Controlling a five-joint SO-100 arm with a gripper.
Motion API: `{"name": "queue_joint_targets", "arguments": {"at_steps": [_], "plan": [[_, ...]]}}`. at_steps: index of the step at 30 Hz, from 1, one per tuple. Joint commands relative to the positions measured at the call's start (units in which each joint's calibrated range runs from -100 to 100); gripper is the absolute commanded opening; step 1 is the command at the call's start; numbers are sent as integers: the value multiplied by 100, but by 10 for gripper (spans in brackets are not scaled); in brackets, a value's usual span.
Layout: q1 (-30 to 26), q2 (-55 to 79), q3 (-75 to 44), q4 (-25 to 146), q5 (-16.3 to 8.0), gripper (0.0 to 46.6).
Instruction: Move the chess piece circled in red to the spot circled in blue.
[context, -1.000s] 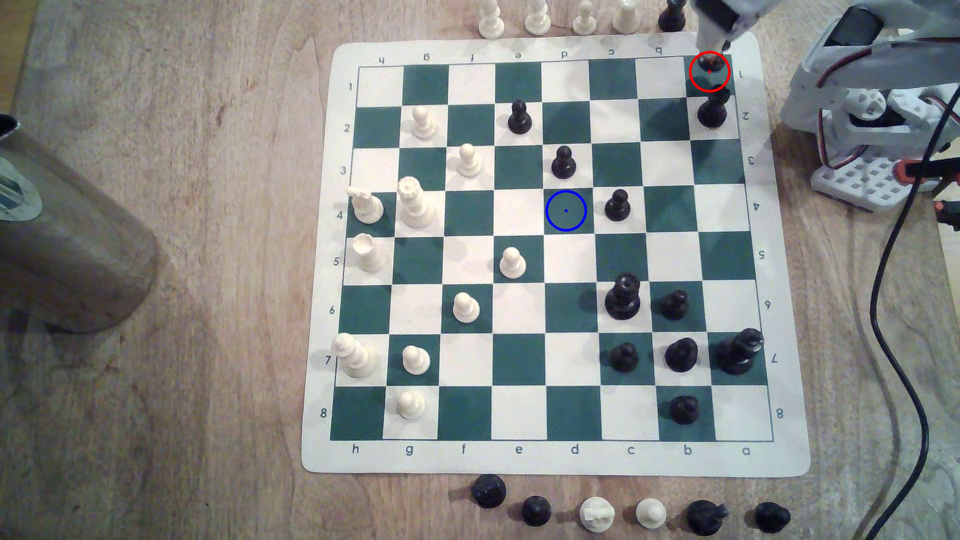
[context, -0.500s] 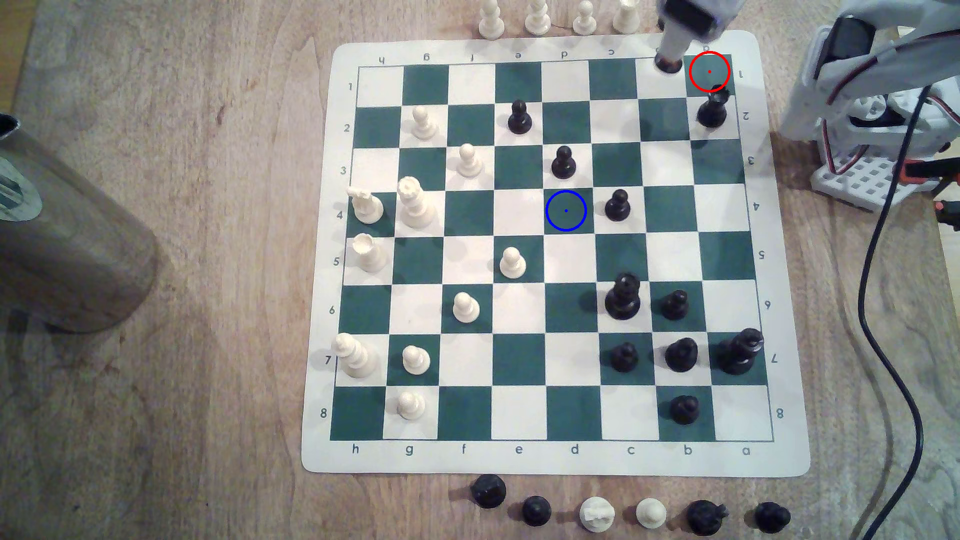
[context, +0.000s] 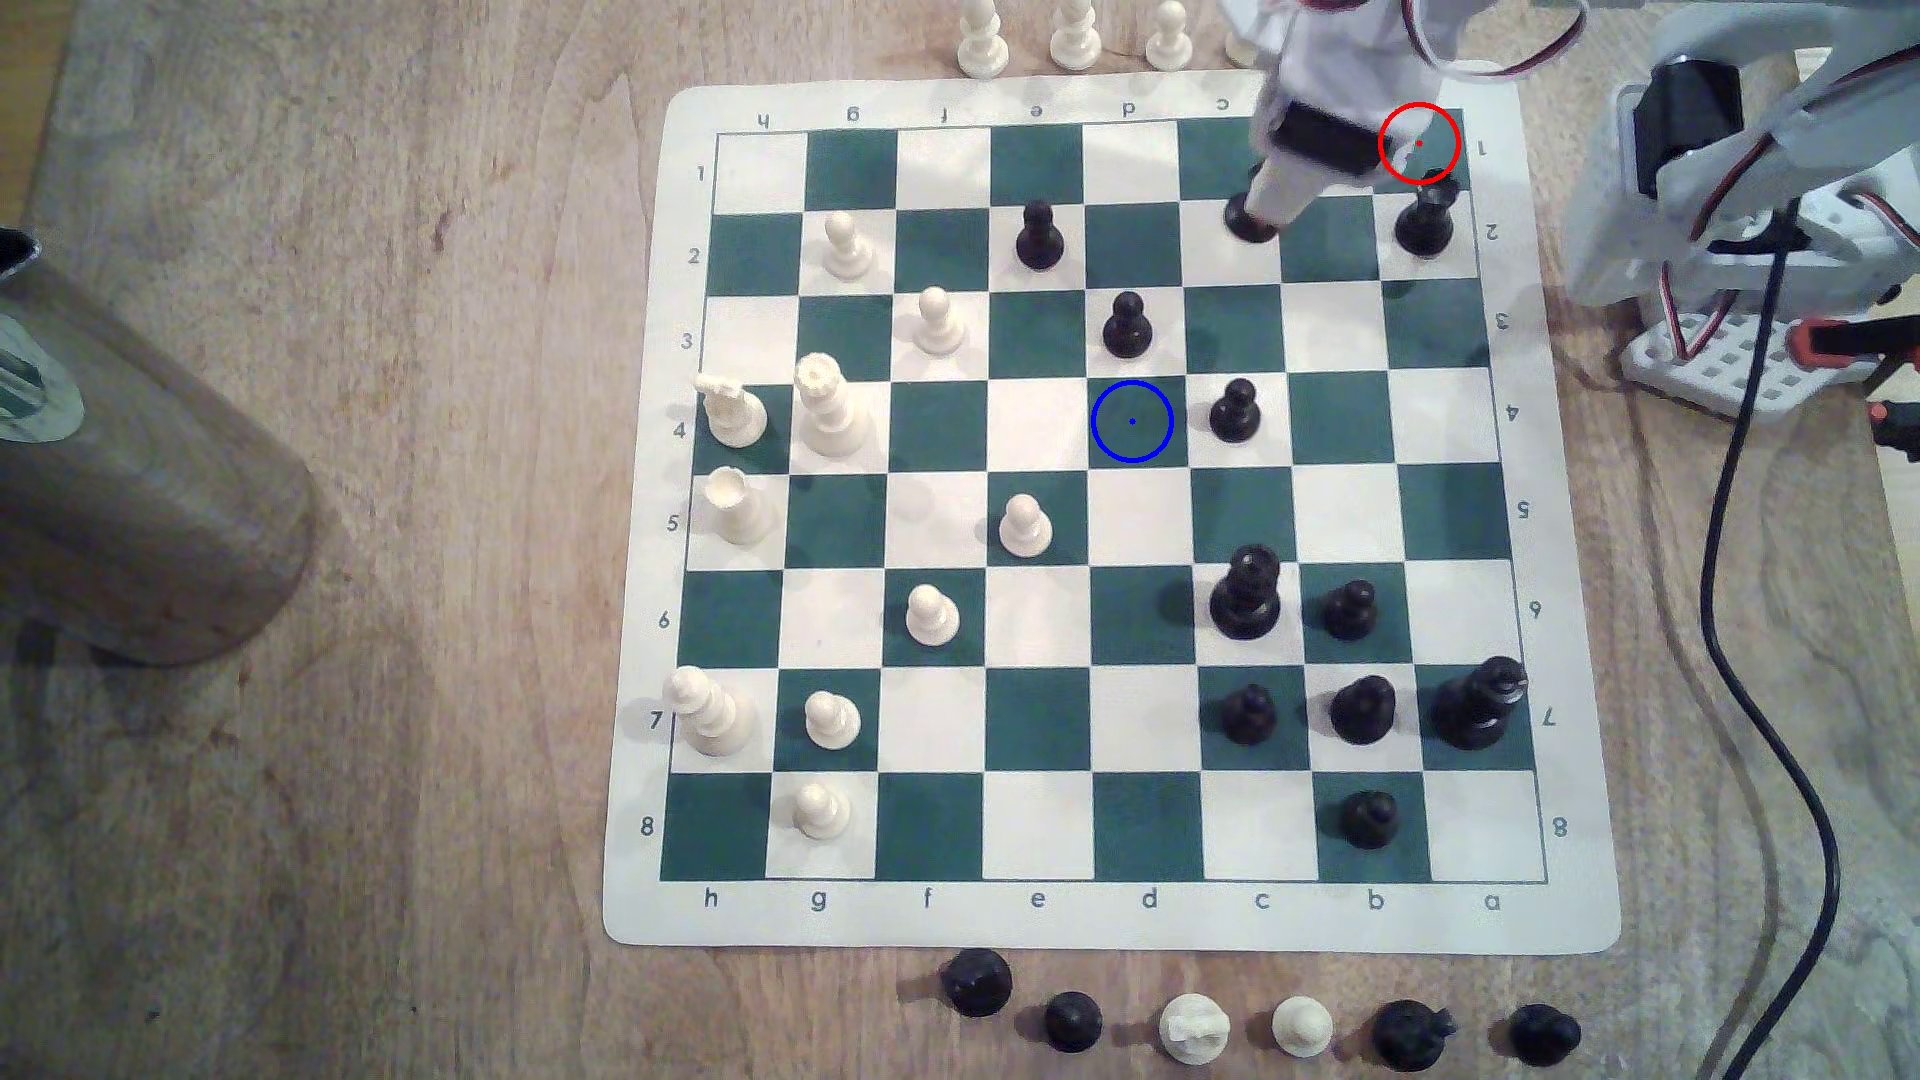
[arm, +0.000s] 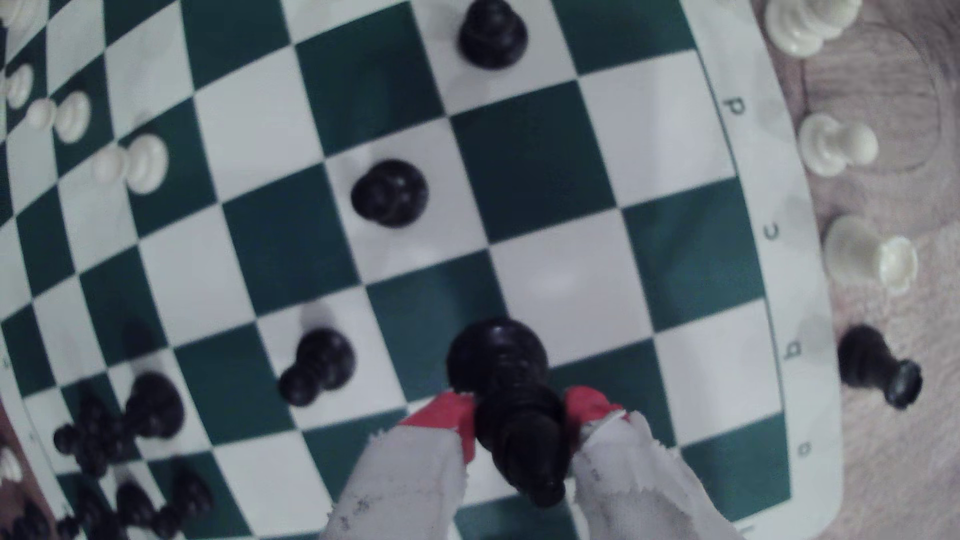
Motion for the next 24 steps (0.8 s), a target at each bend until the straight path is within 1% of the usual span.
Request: {"name": "queue_joint_targets", "arguments": {"at_steps": [1,8,18,24], "plan": [[-195,149,-652,-162,15,3],[-485,675,-1033,-432,24,5],[-1157,1583,-1613,-784,10,5],[-1376,1872,-1649,-989,20,5]]}}
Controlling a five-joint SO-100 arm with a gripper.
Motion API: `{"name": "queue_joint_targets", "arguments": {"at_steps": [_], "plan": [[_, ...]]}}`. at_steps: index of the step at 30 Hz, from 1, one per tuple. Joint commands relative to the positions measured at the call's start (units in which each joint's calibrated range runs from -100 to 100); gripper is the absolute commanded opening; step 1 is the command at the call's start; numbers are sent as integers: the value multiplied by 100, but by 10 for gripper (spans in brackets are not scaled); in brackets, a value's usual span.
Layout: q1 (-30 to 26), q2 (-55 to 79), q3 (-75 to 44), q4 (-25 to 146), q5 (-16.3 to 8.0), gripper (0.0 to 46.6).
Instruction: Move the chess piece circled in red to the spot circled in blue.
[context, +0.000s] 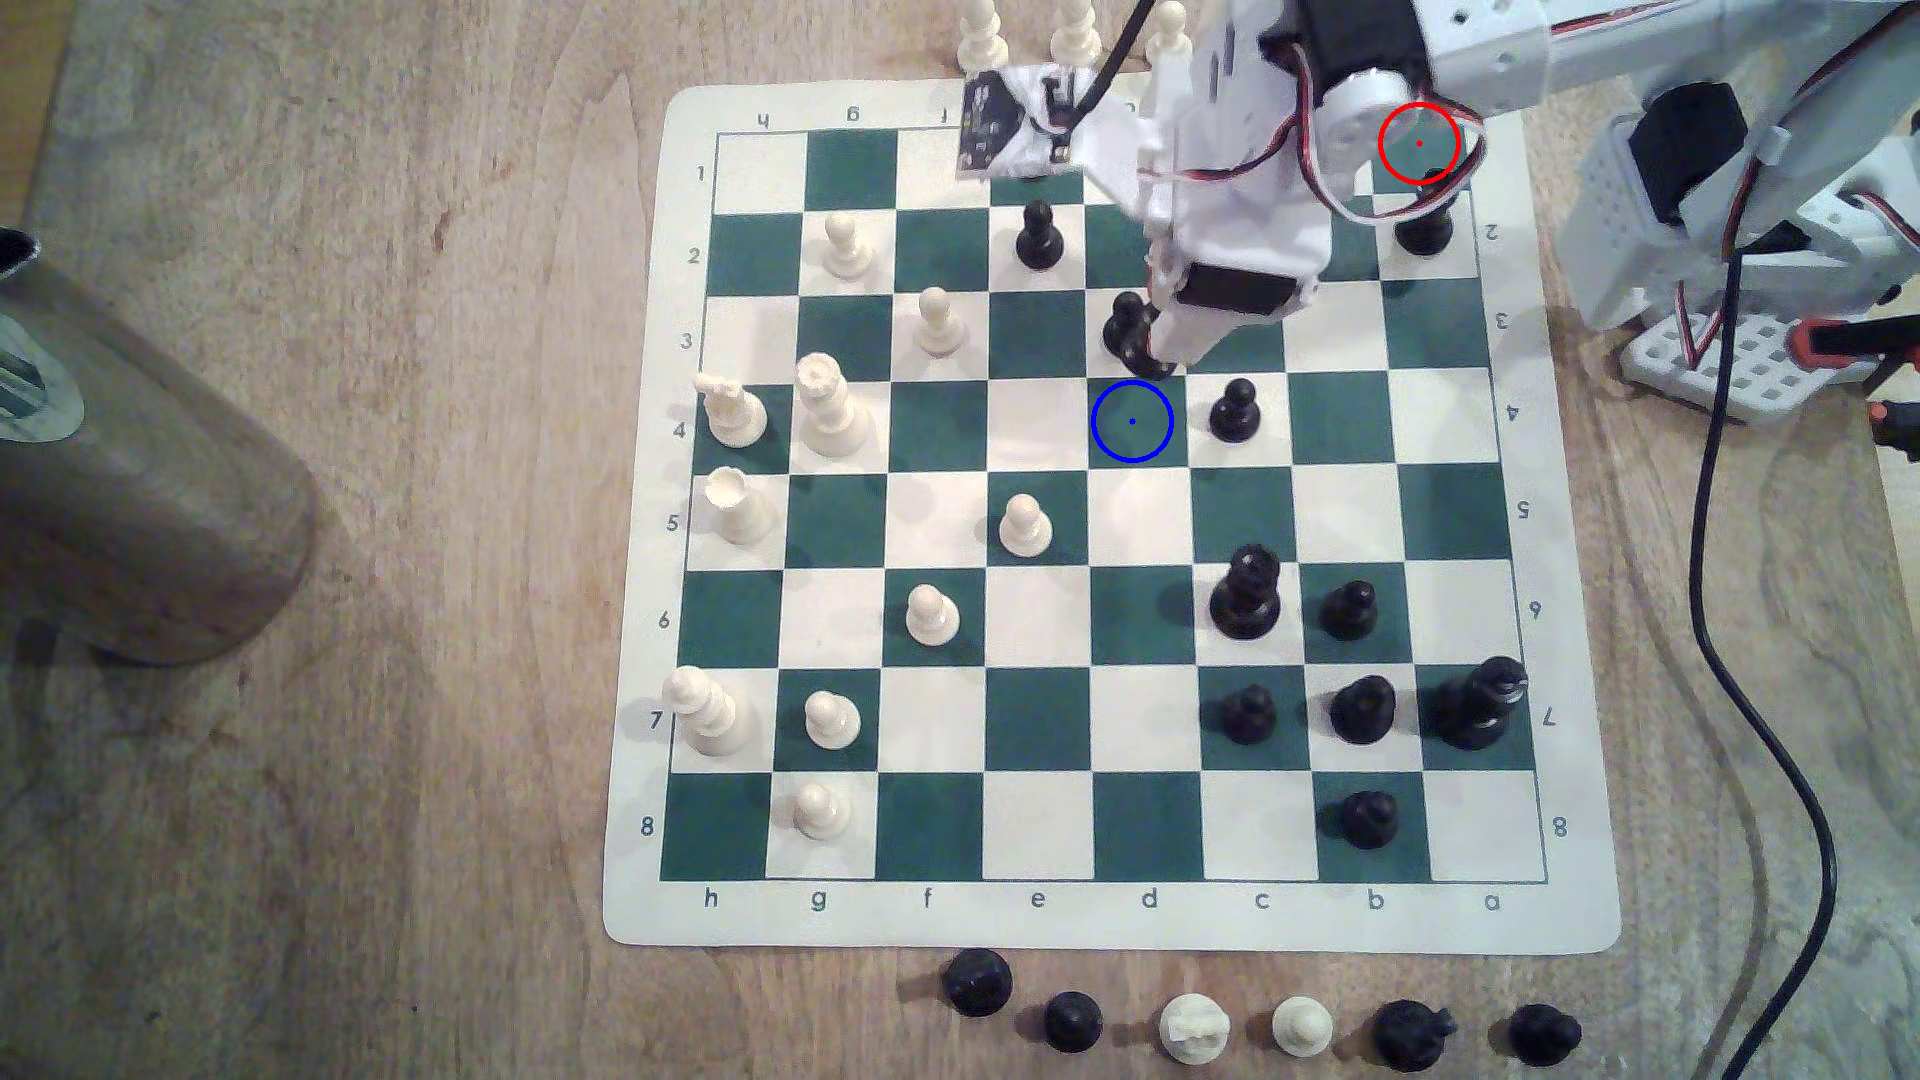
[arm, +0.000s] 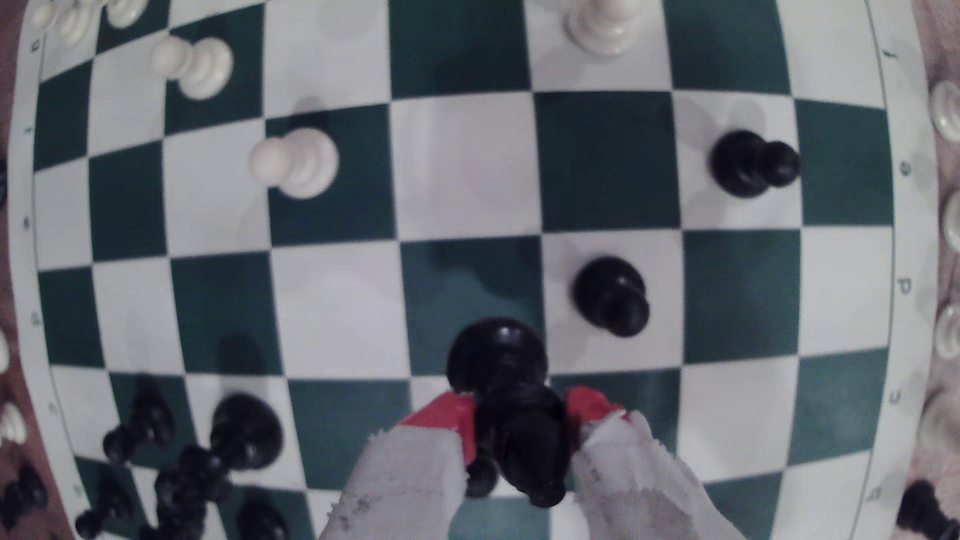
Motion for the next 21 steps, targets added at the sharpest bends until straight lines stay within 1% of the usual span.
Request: {"name": "queue_joint_targets", "arguments": {"at_steps": [1,7,21], "plan": [[-169,63,-501,-185,20,5],[-263,555,-592,-415,24,5],[-138,1107,-692,-652,34,7]]}}
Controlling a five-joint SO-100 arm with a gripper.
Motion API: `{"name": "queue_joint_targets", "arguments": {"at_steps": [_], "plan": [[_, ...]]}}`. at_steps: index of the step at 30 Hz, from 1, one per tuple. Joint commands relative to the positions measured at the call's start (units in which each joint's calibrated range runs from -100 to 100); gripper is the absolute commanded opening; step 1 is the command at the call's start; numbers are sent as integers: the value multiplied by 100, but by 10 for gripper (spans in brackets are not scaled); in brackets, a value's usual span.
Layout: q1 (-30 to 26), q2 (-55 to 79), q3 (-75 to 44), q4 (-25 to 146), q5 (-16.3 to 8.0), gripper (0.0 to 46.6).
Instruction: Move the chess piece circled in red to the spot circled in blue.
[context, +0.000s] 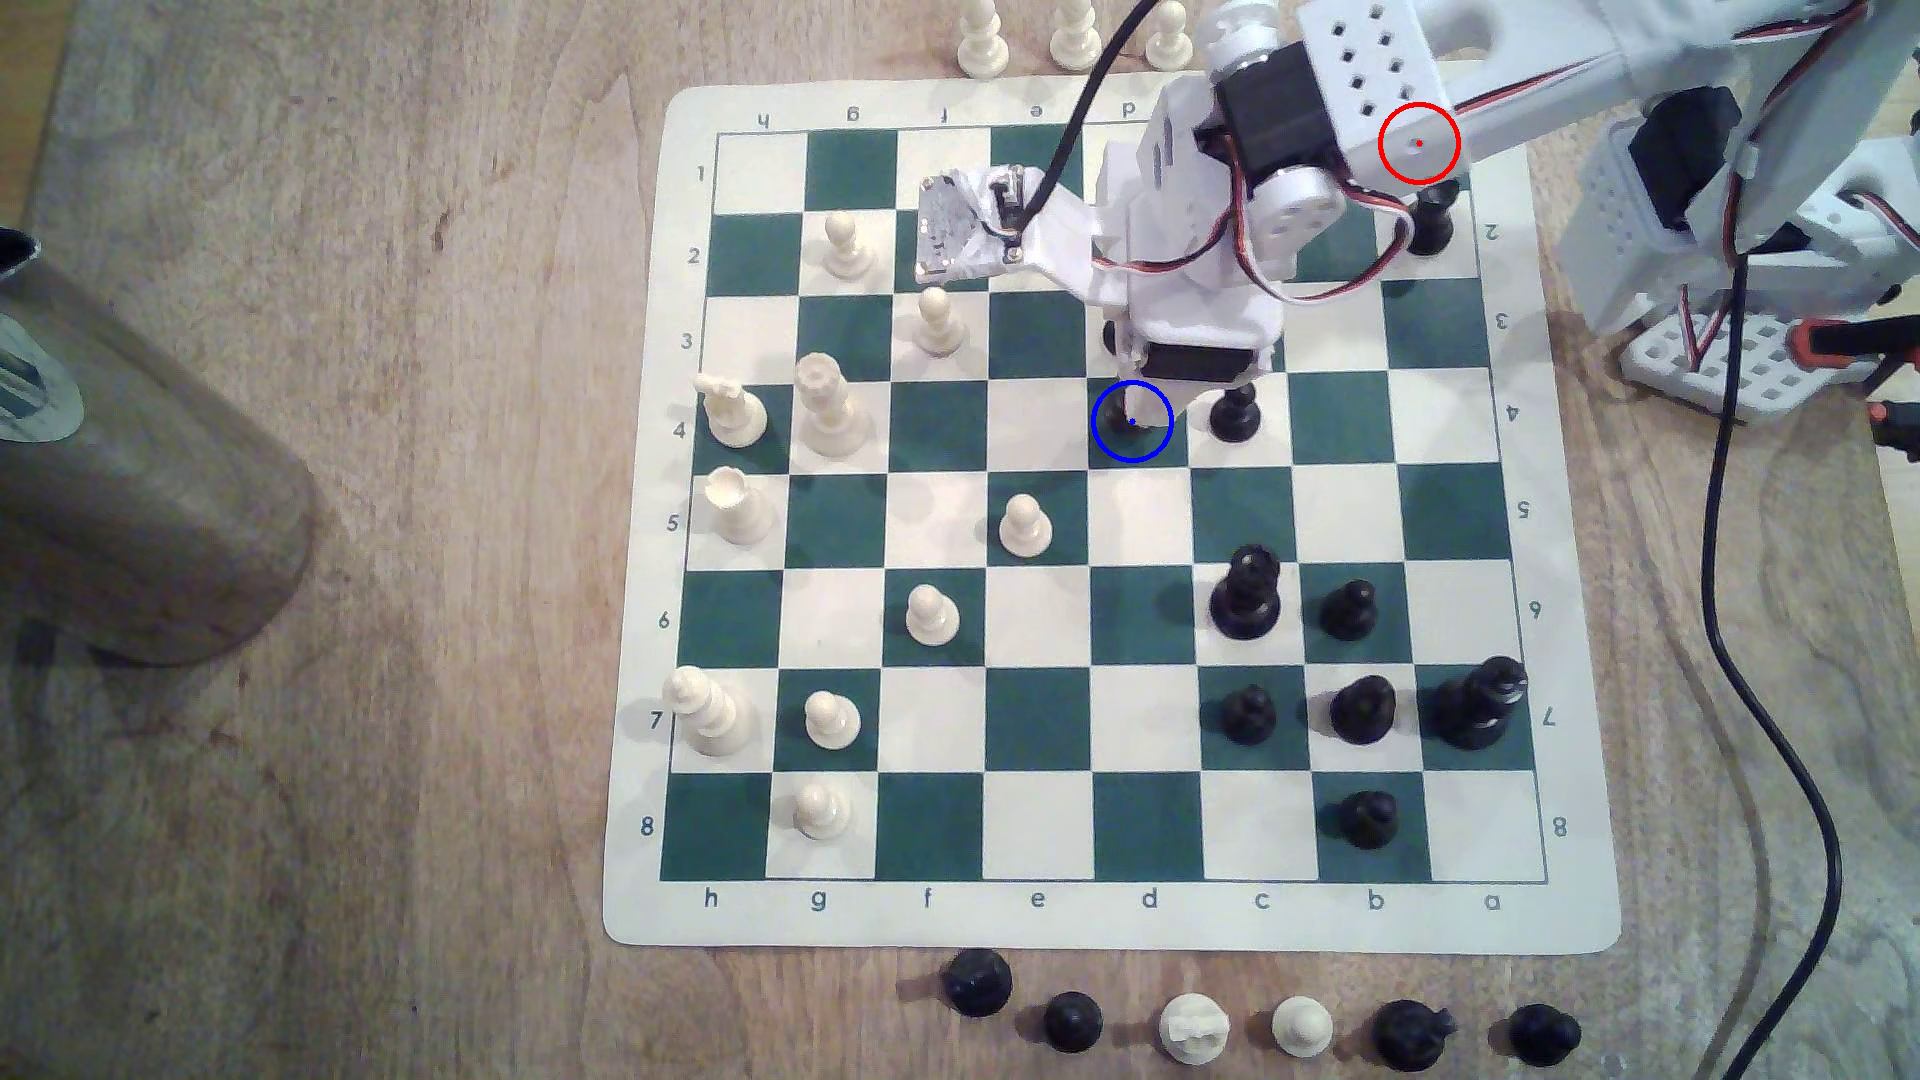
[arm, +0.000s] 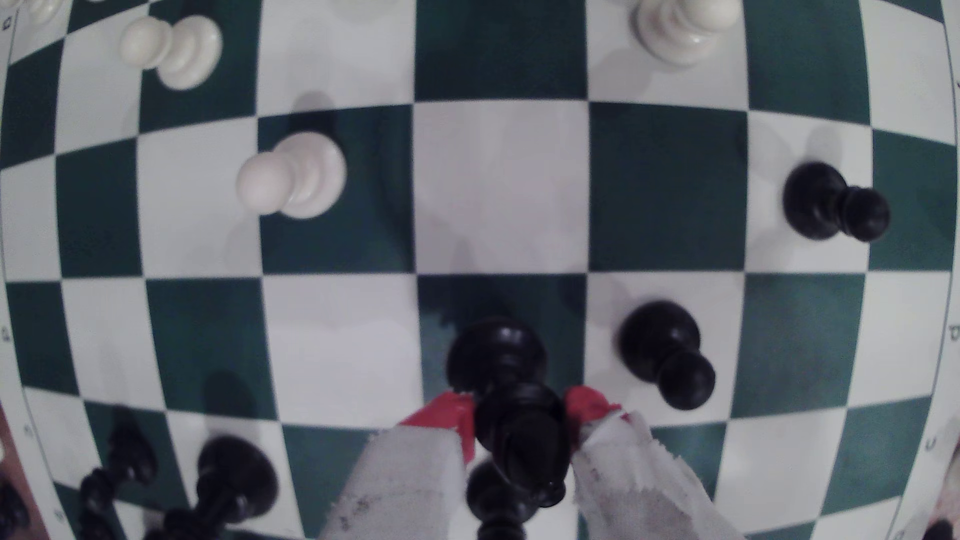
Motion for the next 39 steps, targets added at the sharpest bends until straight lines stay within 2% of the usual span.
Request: {"name": "queue_joint_targets", "arguments": {"at_steps": [1,16,18,24,30,39], "plan": [[33,10,-466,-95,34,7],[72,256,-466,-168,15,15],[72,290,-457,-160,5,49],[72,315,-430,-160,-5,83],[142,1,-384,-127,-44,139],[111,-381,-312,77,-78,164]]}}
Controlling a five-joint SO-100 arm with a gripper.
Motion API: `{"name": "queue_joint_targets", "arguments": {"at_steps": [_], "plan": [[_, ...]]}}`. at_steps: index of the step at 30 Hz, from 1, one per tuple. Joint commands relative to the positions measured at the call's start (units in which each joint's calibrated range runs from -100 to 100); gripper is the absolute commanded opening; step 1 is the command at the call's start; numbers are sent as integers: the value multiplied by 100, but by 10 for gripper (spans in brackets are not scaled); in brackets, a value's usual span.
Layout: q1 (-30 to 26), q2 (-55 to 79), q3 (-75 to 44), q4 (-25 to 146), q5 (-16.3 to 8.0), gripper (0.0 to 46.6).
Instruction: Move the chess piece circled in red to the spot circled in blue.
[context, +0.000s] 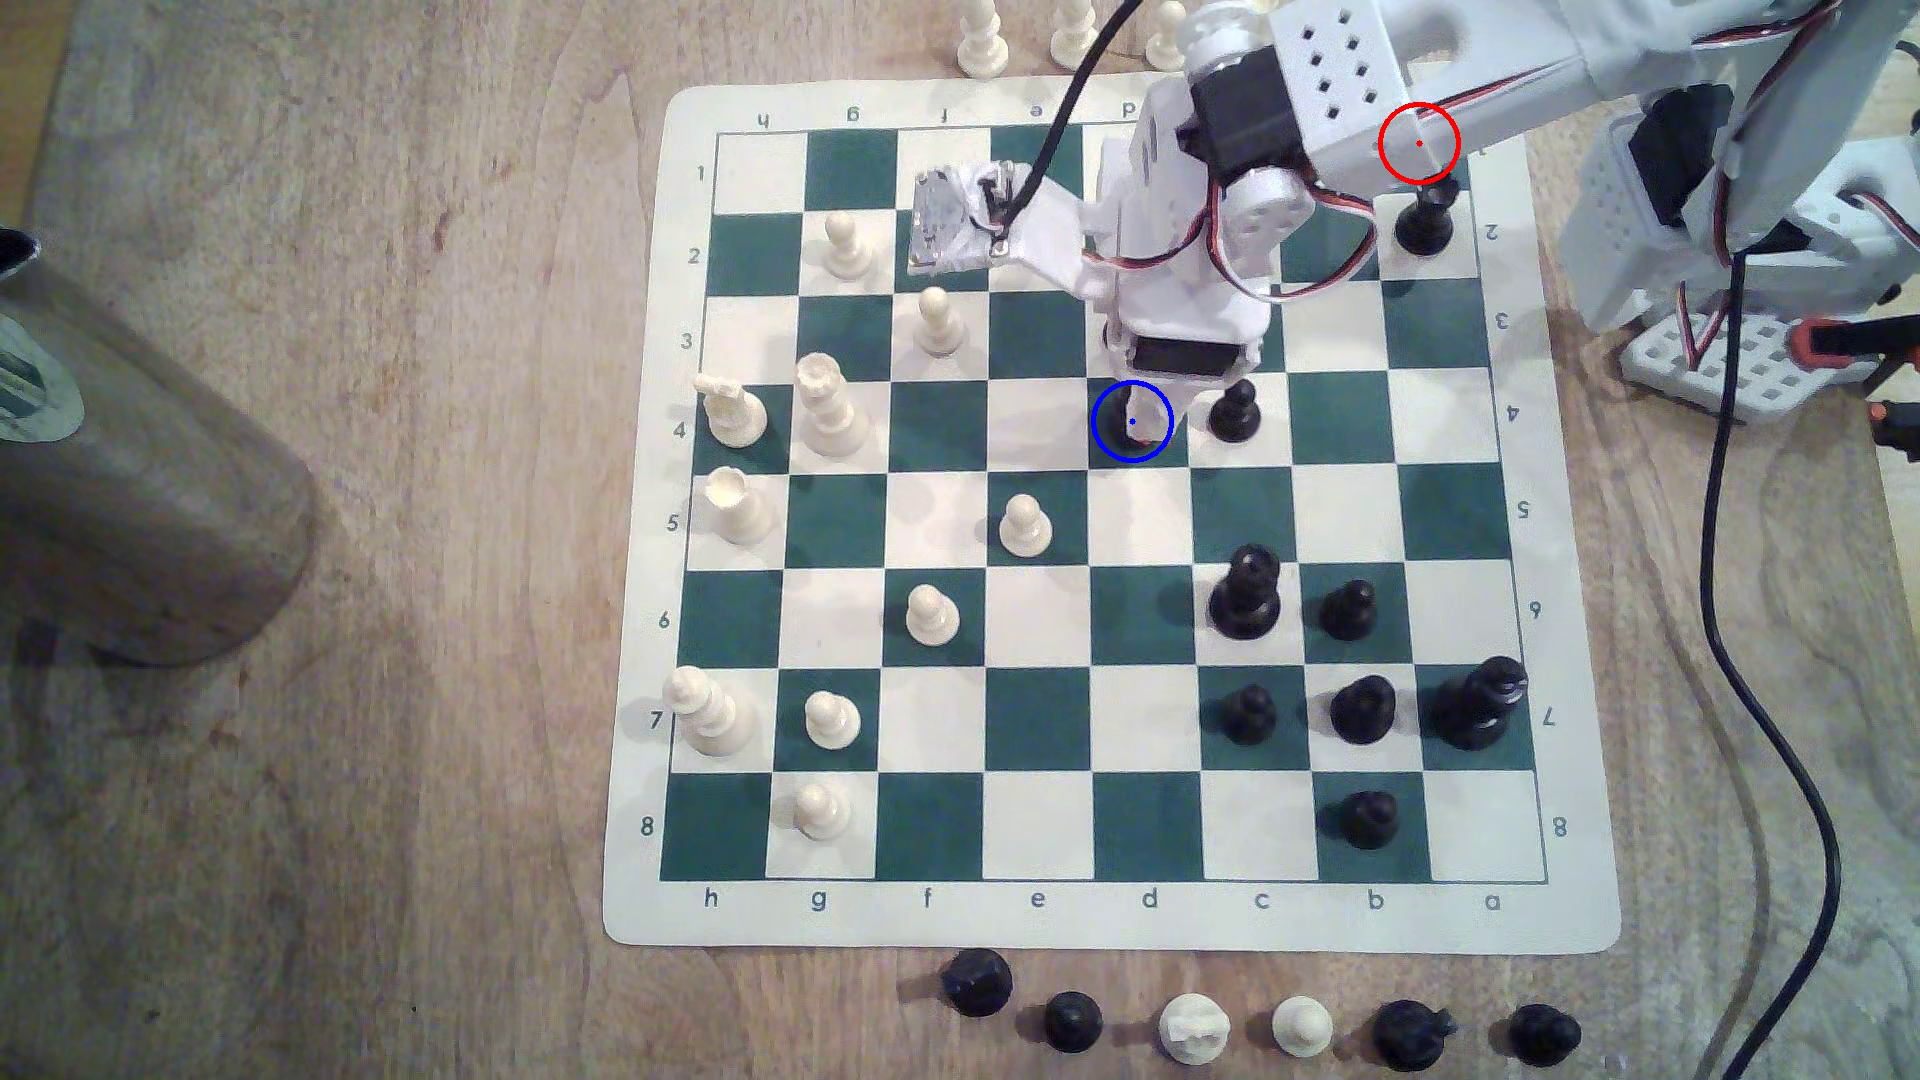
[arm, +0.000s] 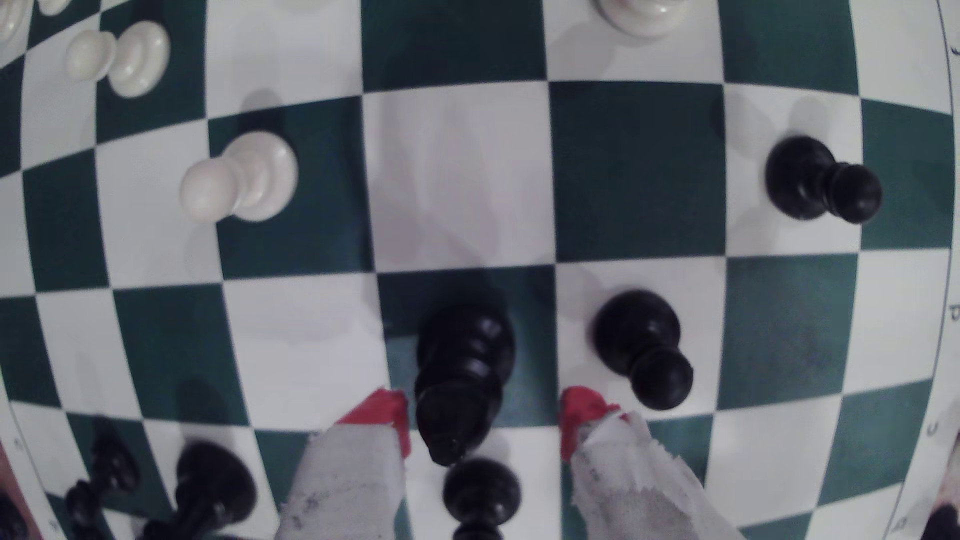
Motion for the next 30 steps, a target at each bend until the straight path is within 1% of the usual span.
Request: {"name": "queue_joint_targets", "arguments": {"at_steps": [1,6,17,26,27,30], "plan": [[-29,-641,-239,30,-68,167],[-178,-955,-230,38,-176,179],[-514,-1397,-131,603,-151,190],[-201,-2780,885,955,-122,187],[-217,-3307,1275,1021,-117,187],[-280,-4079,1764,1217,-117,189]]}}
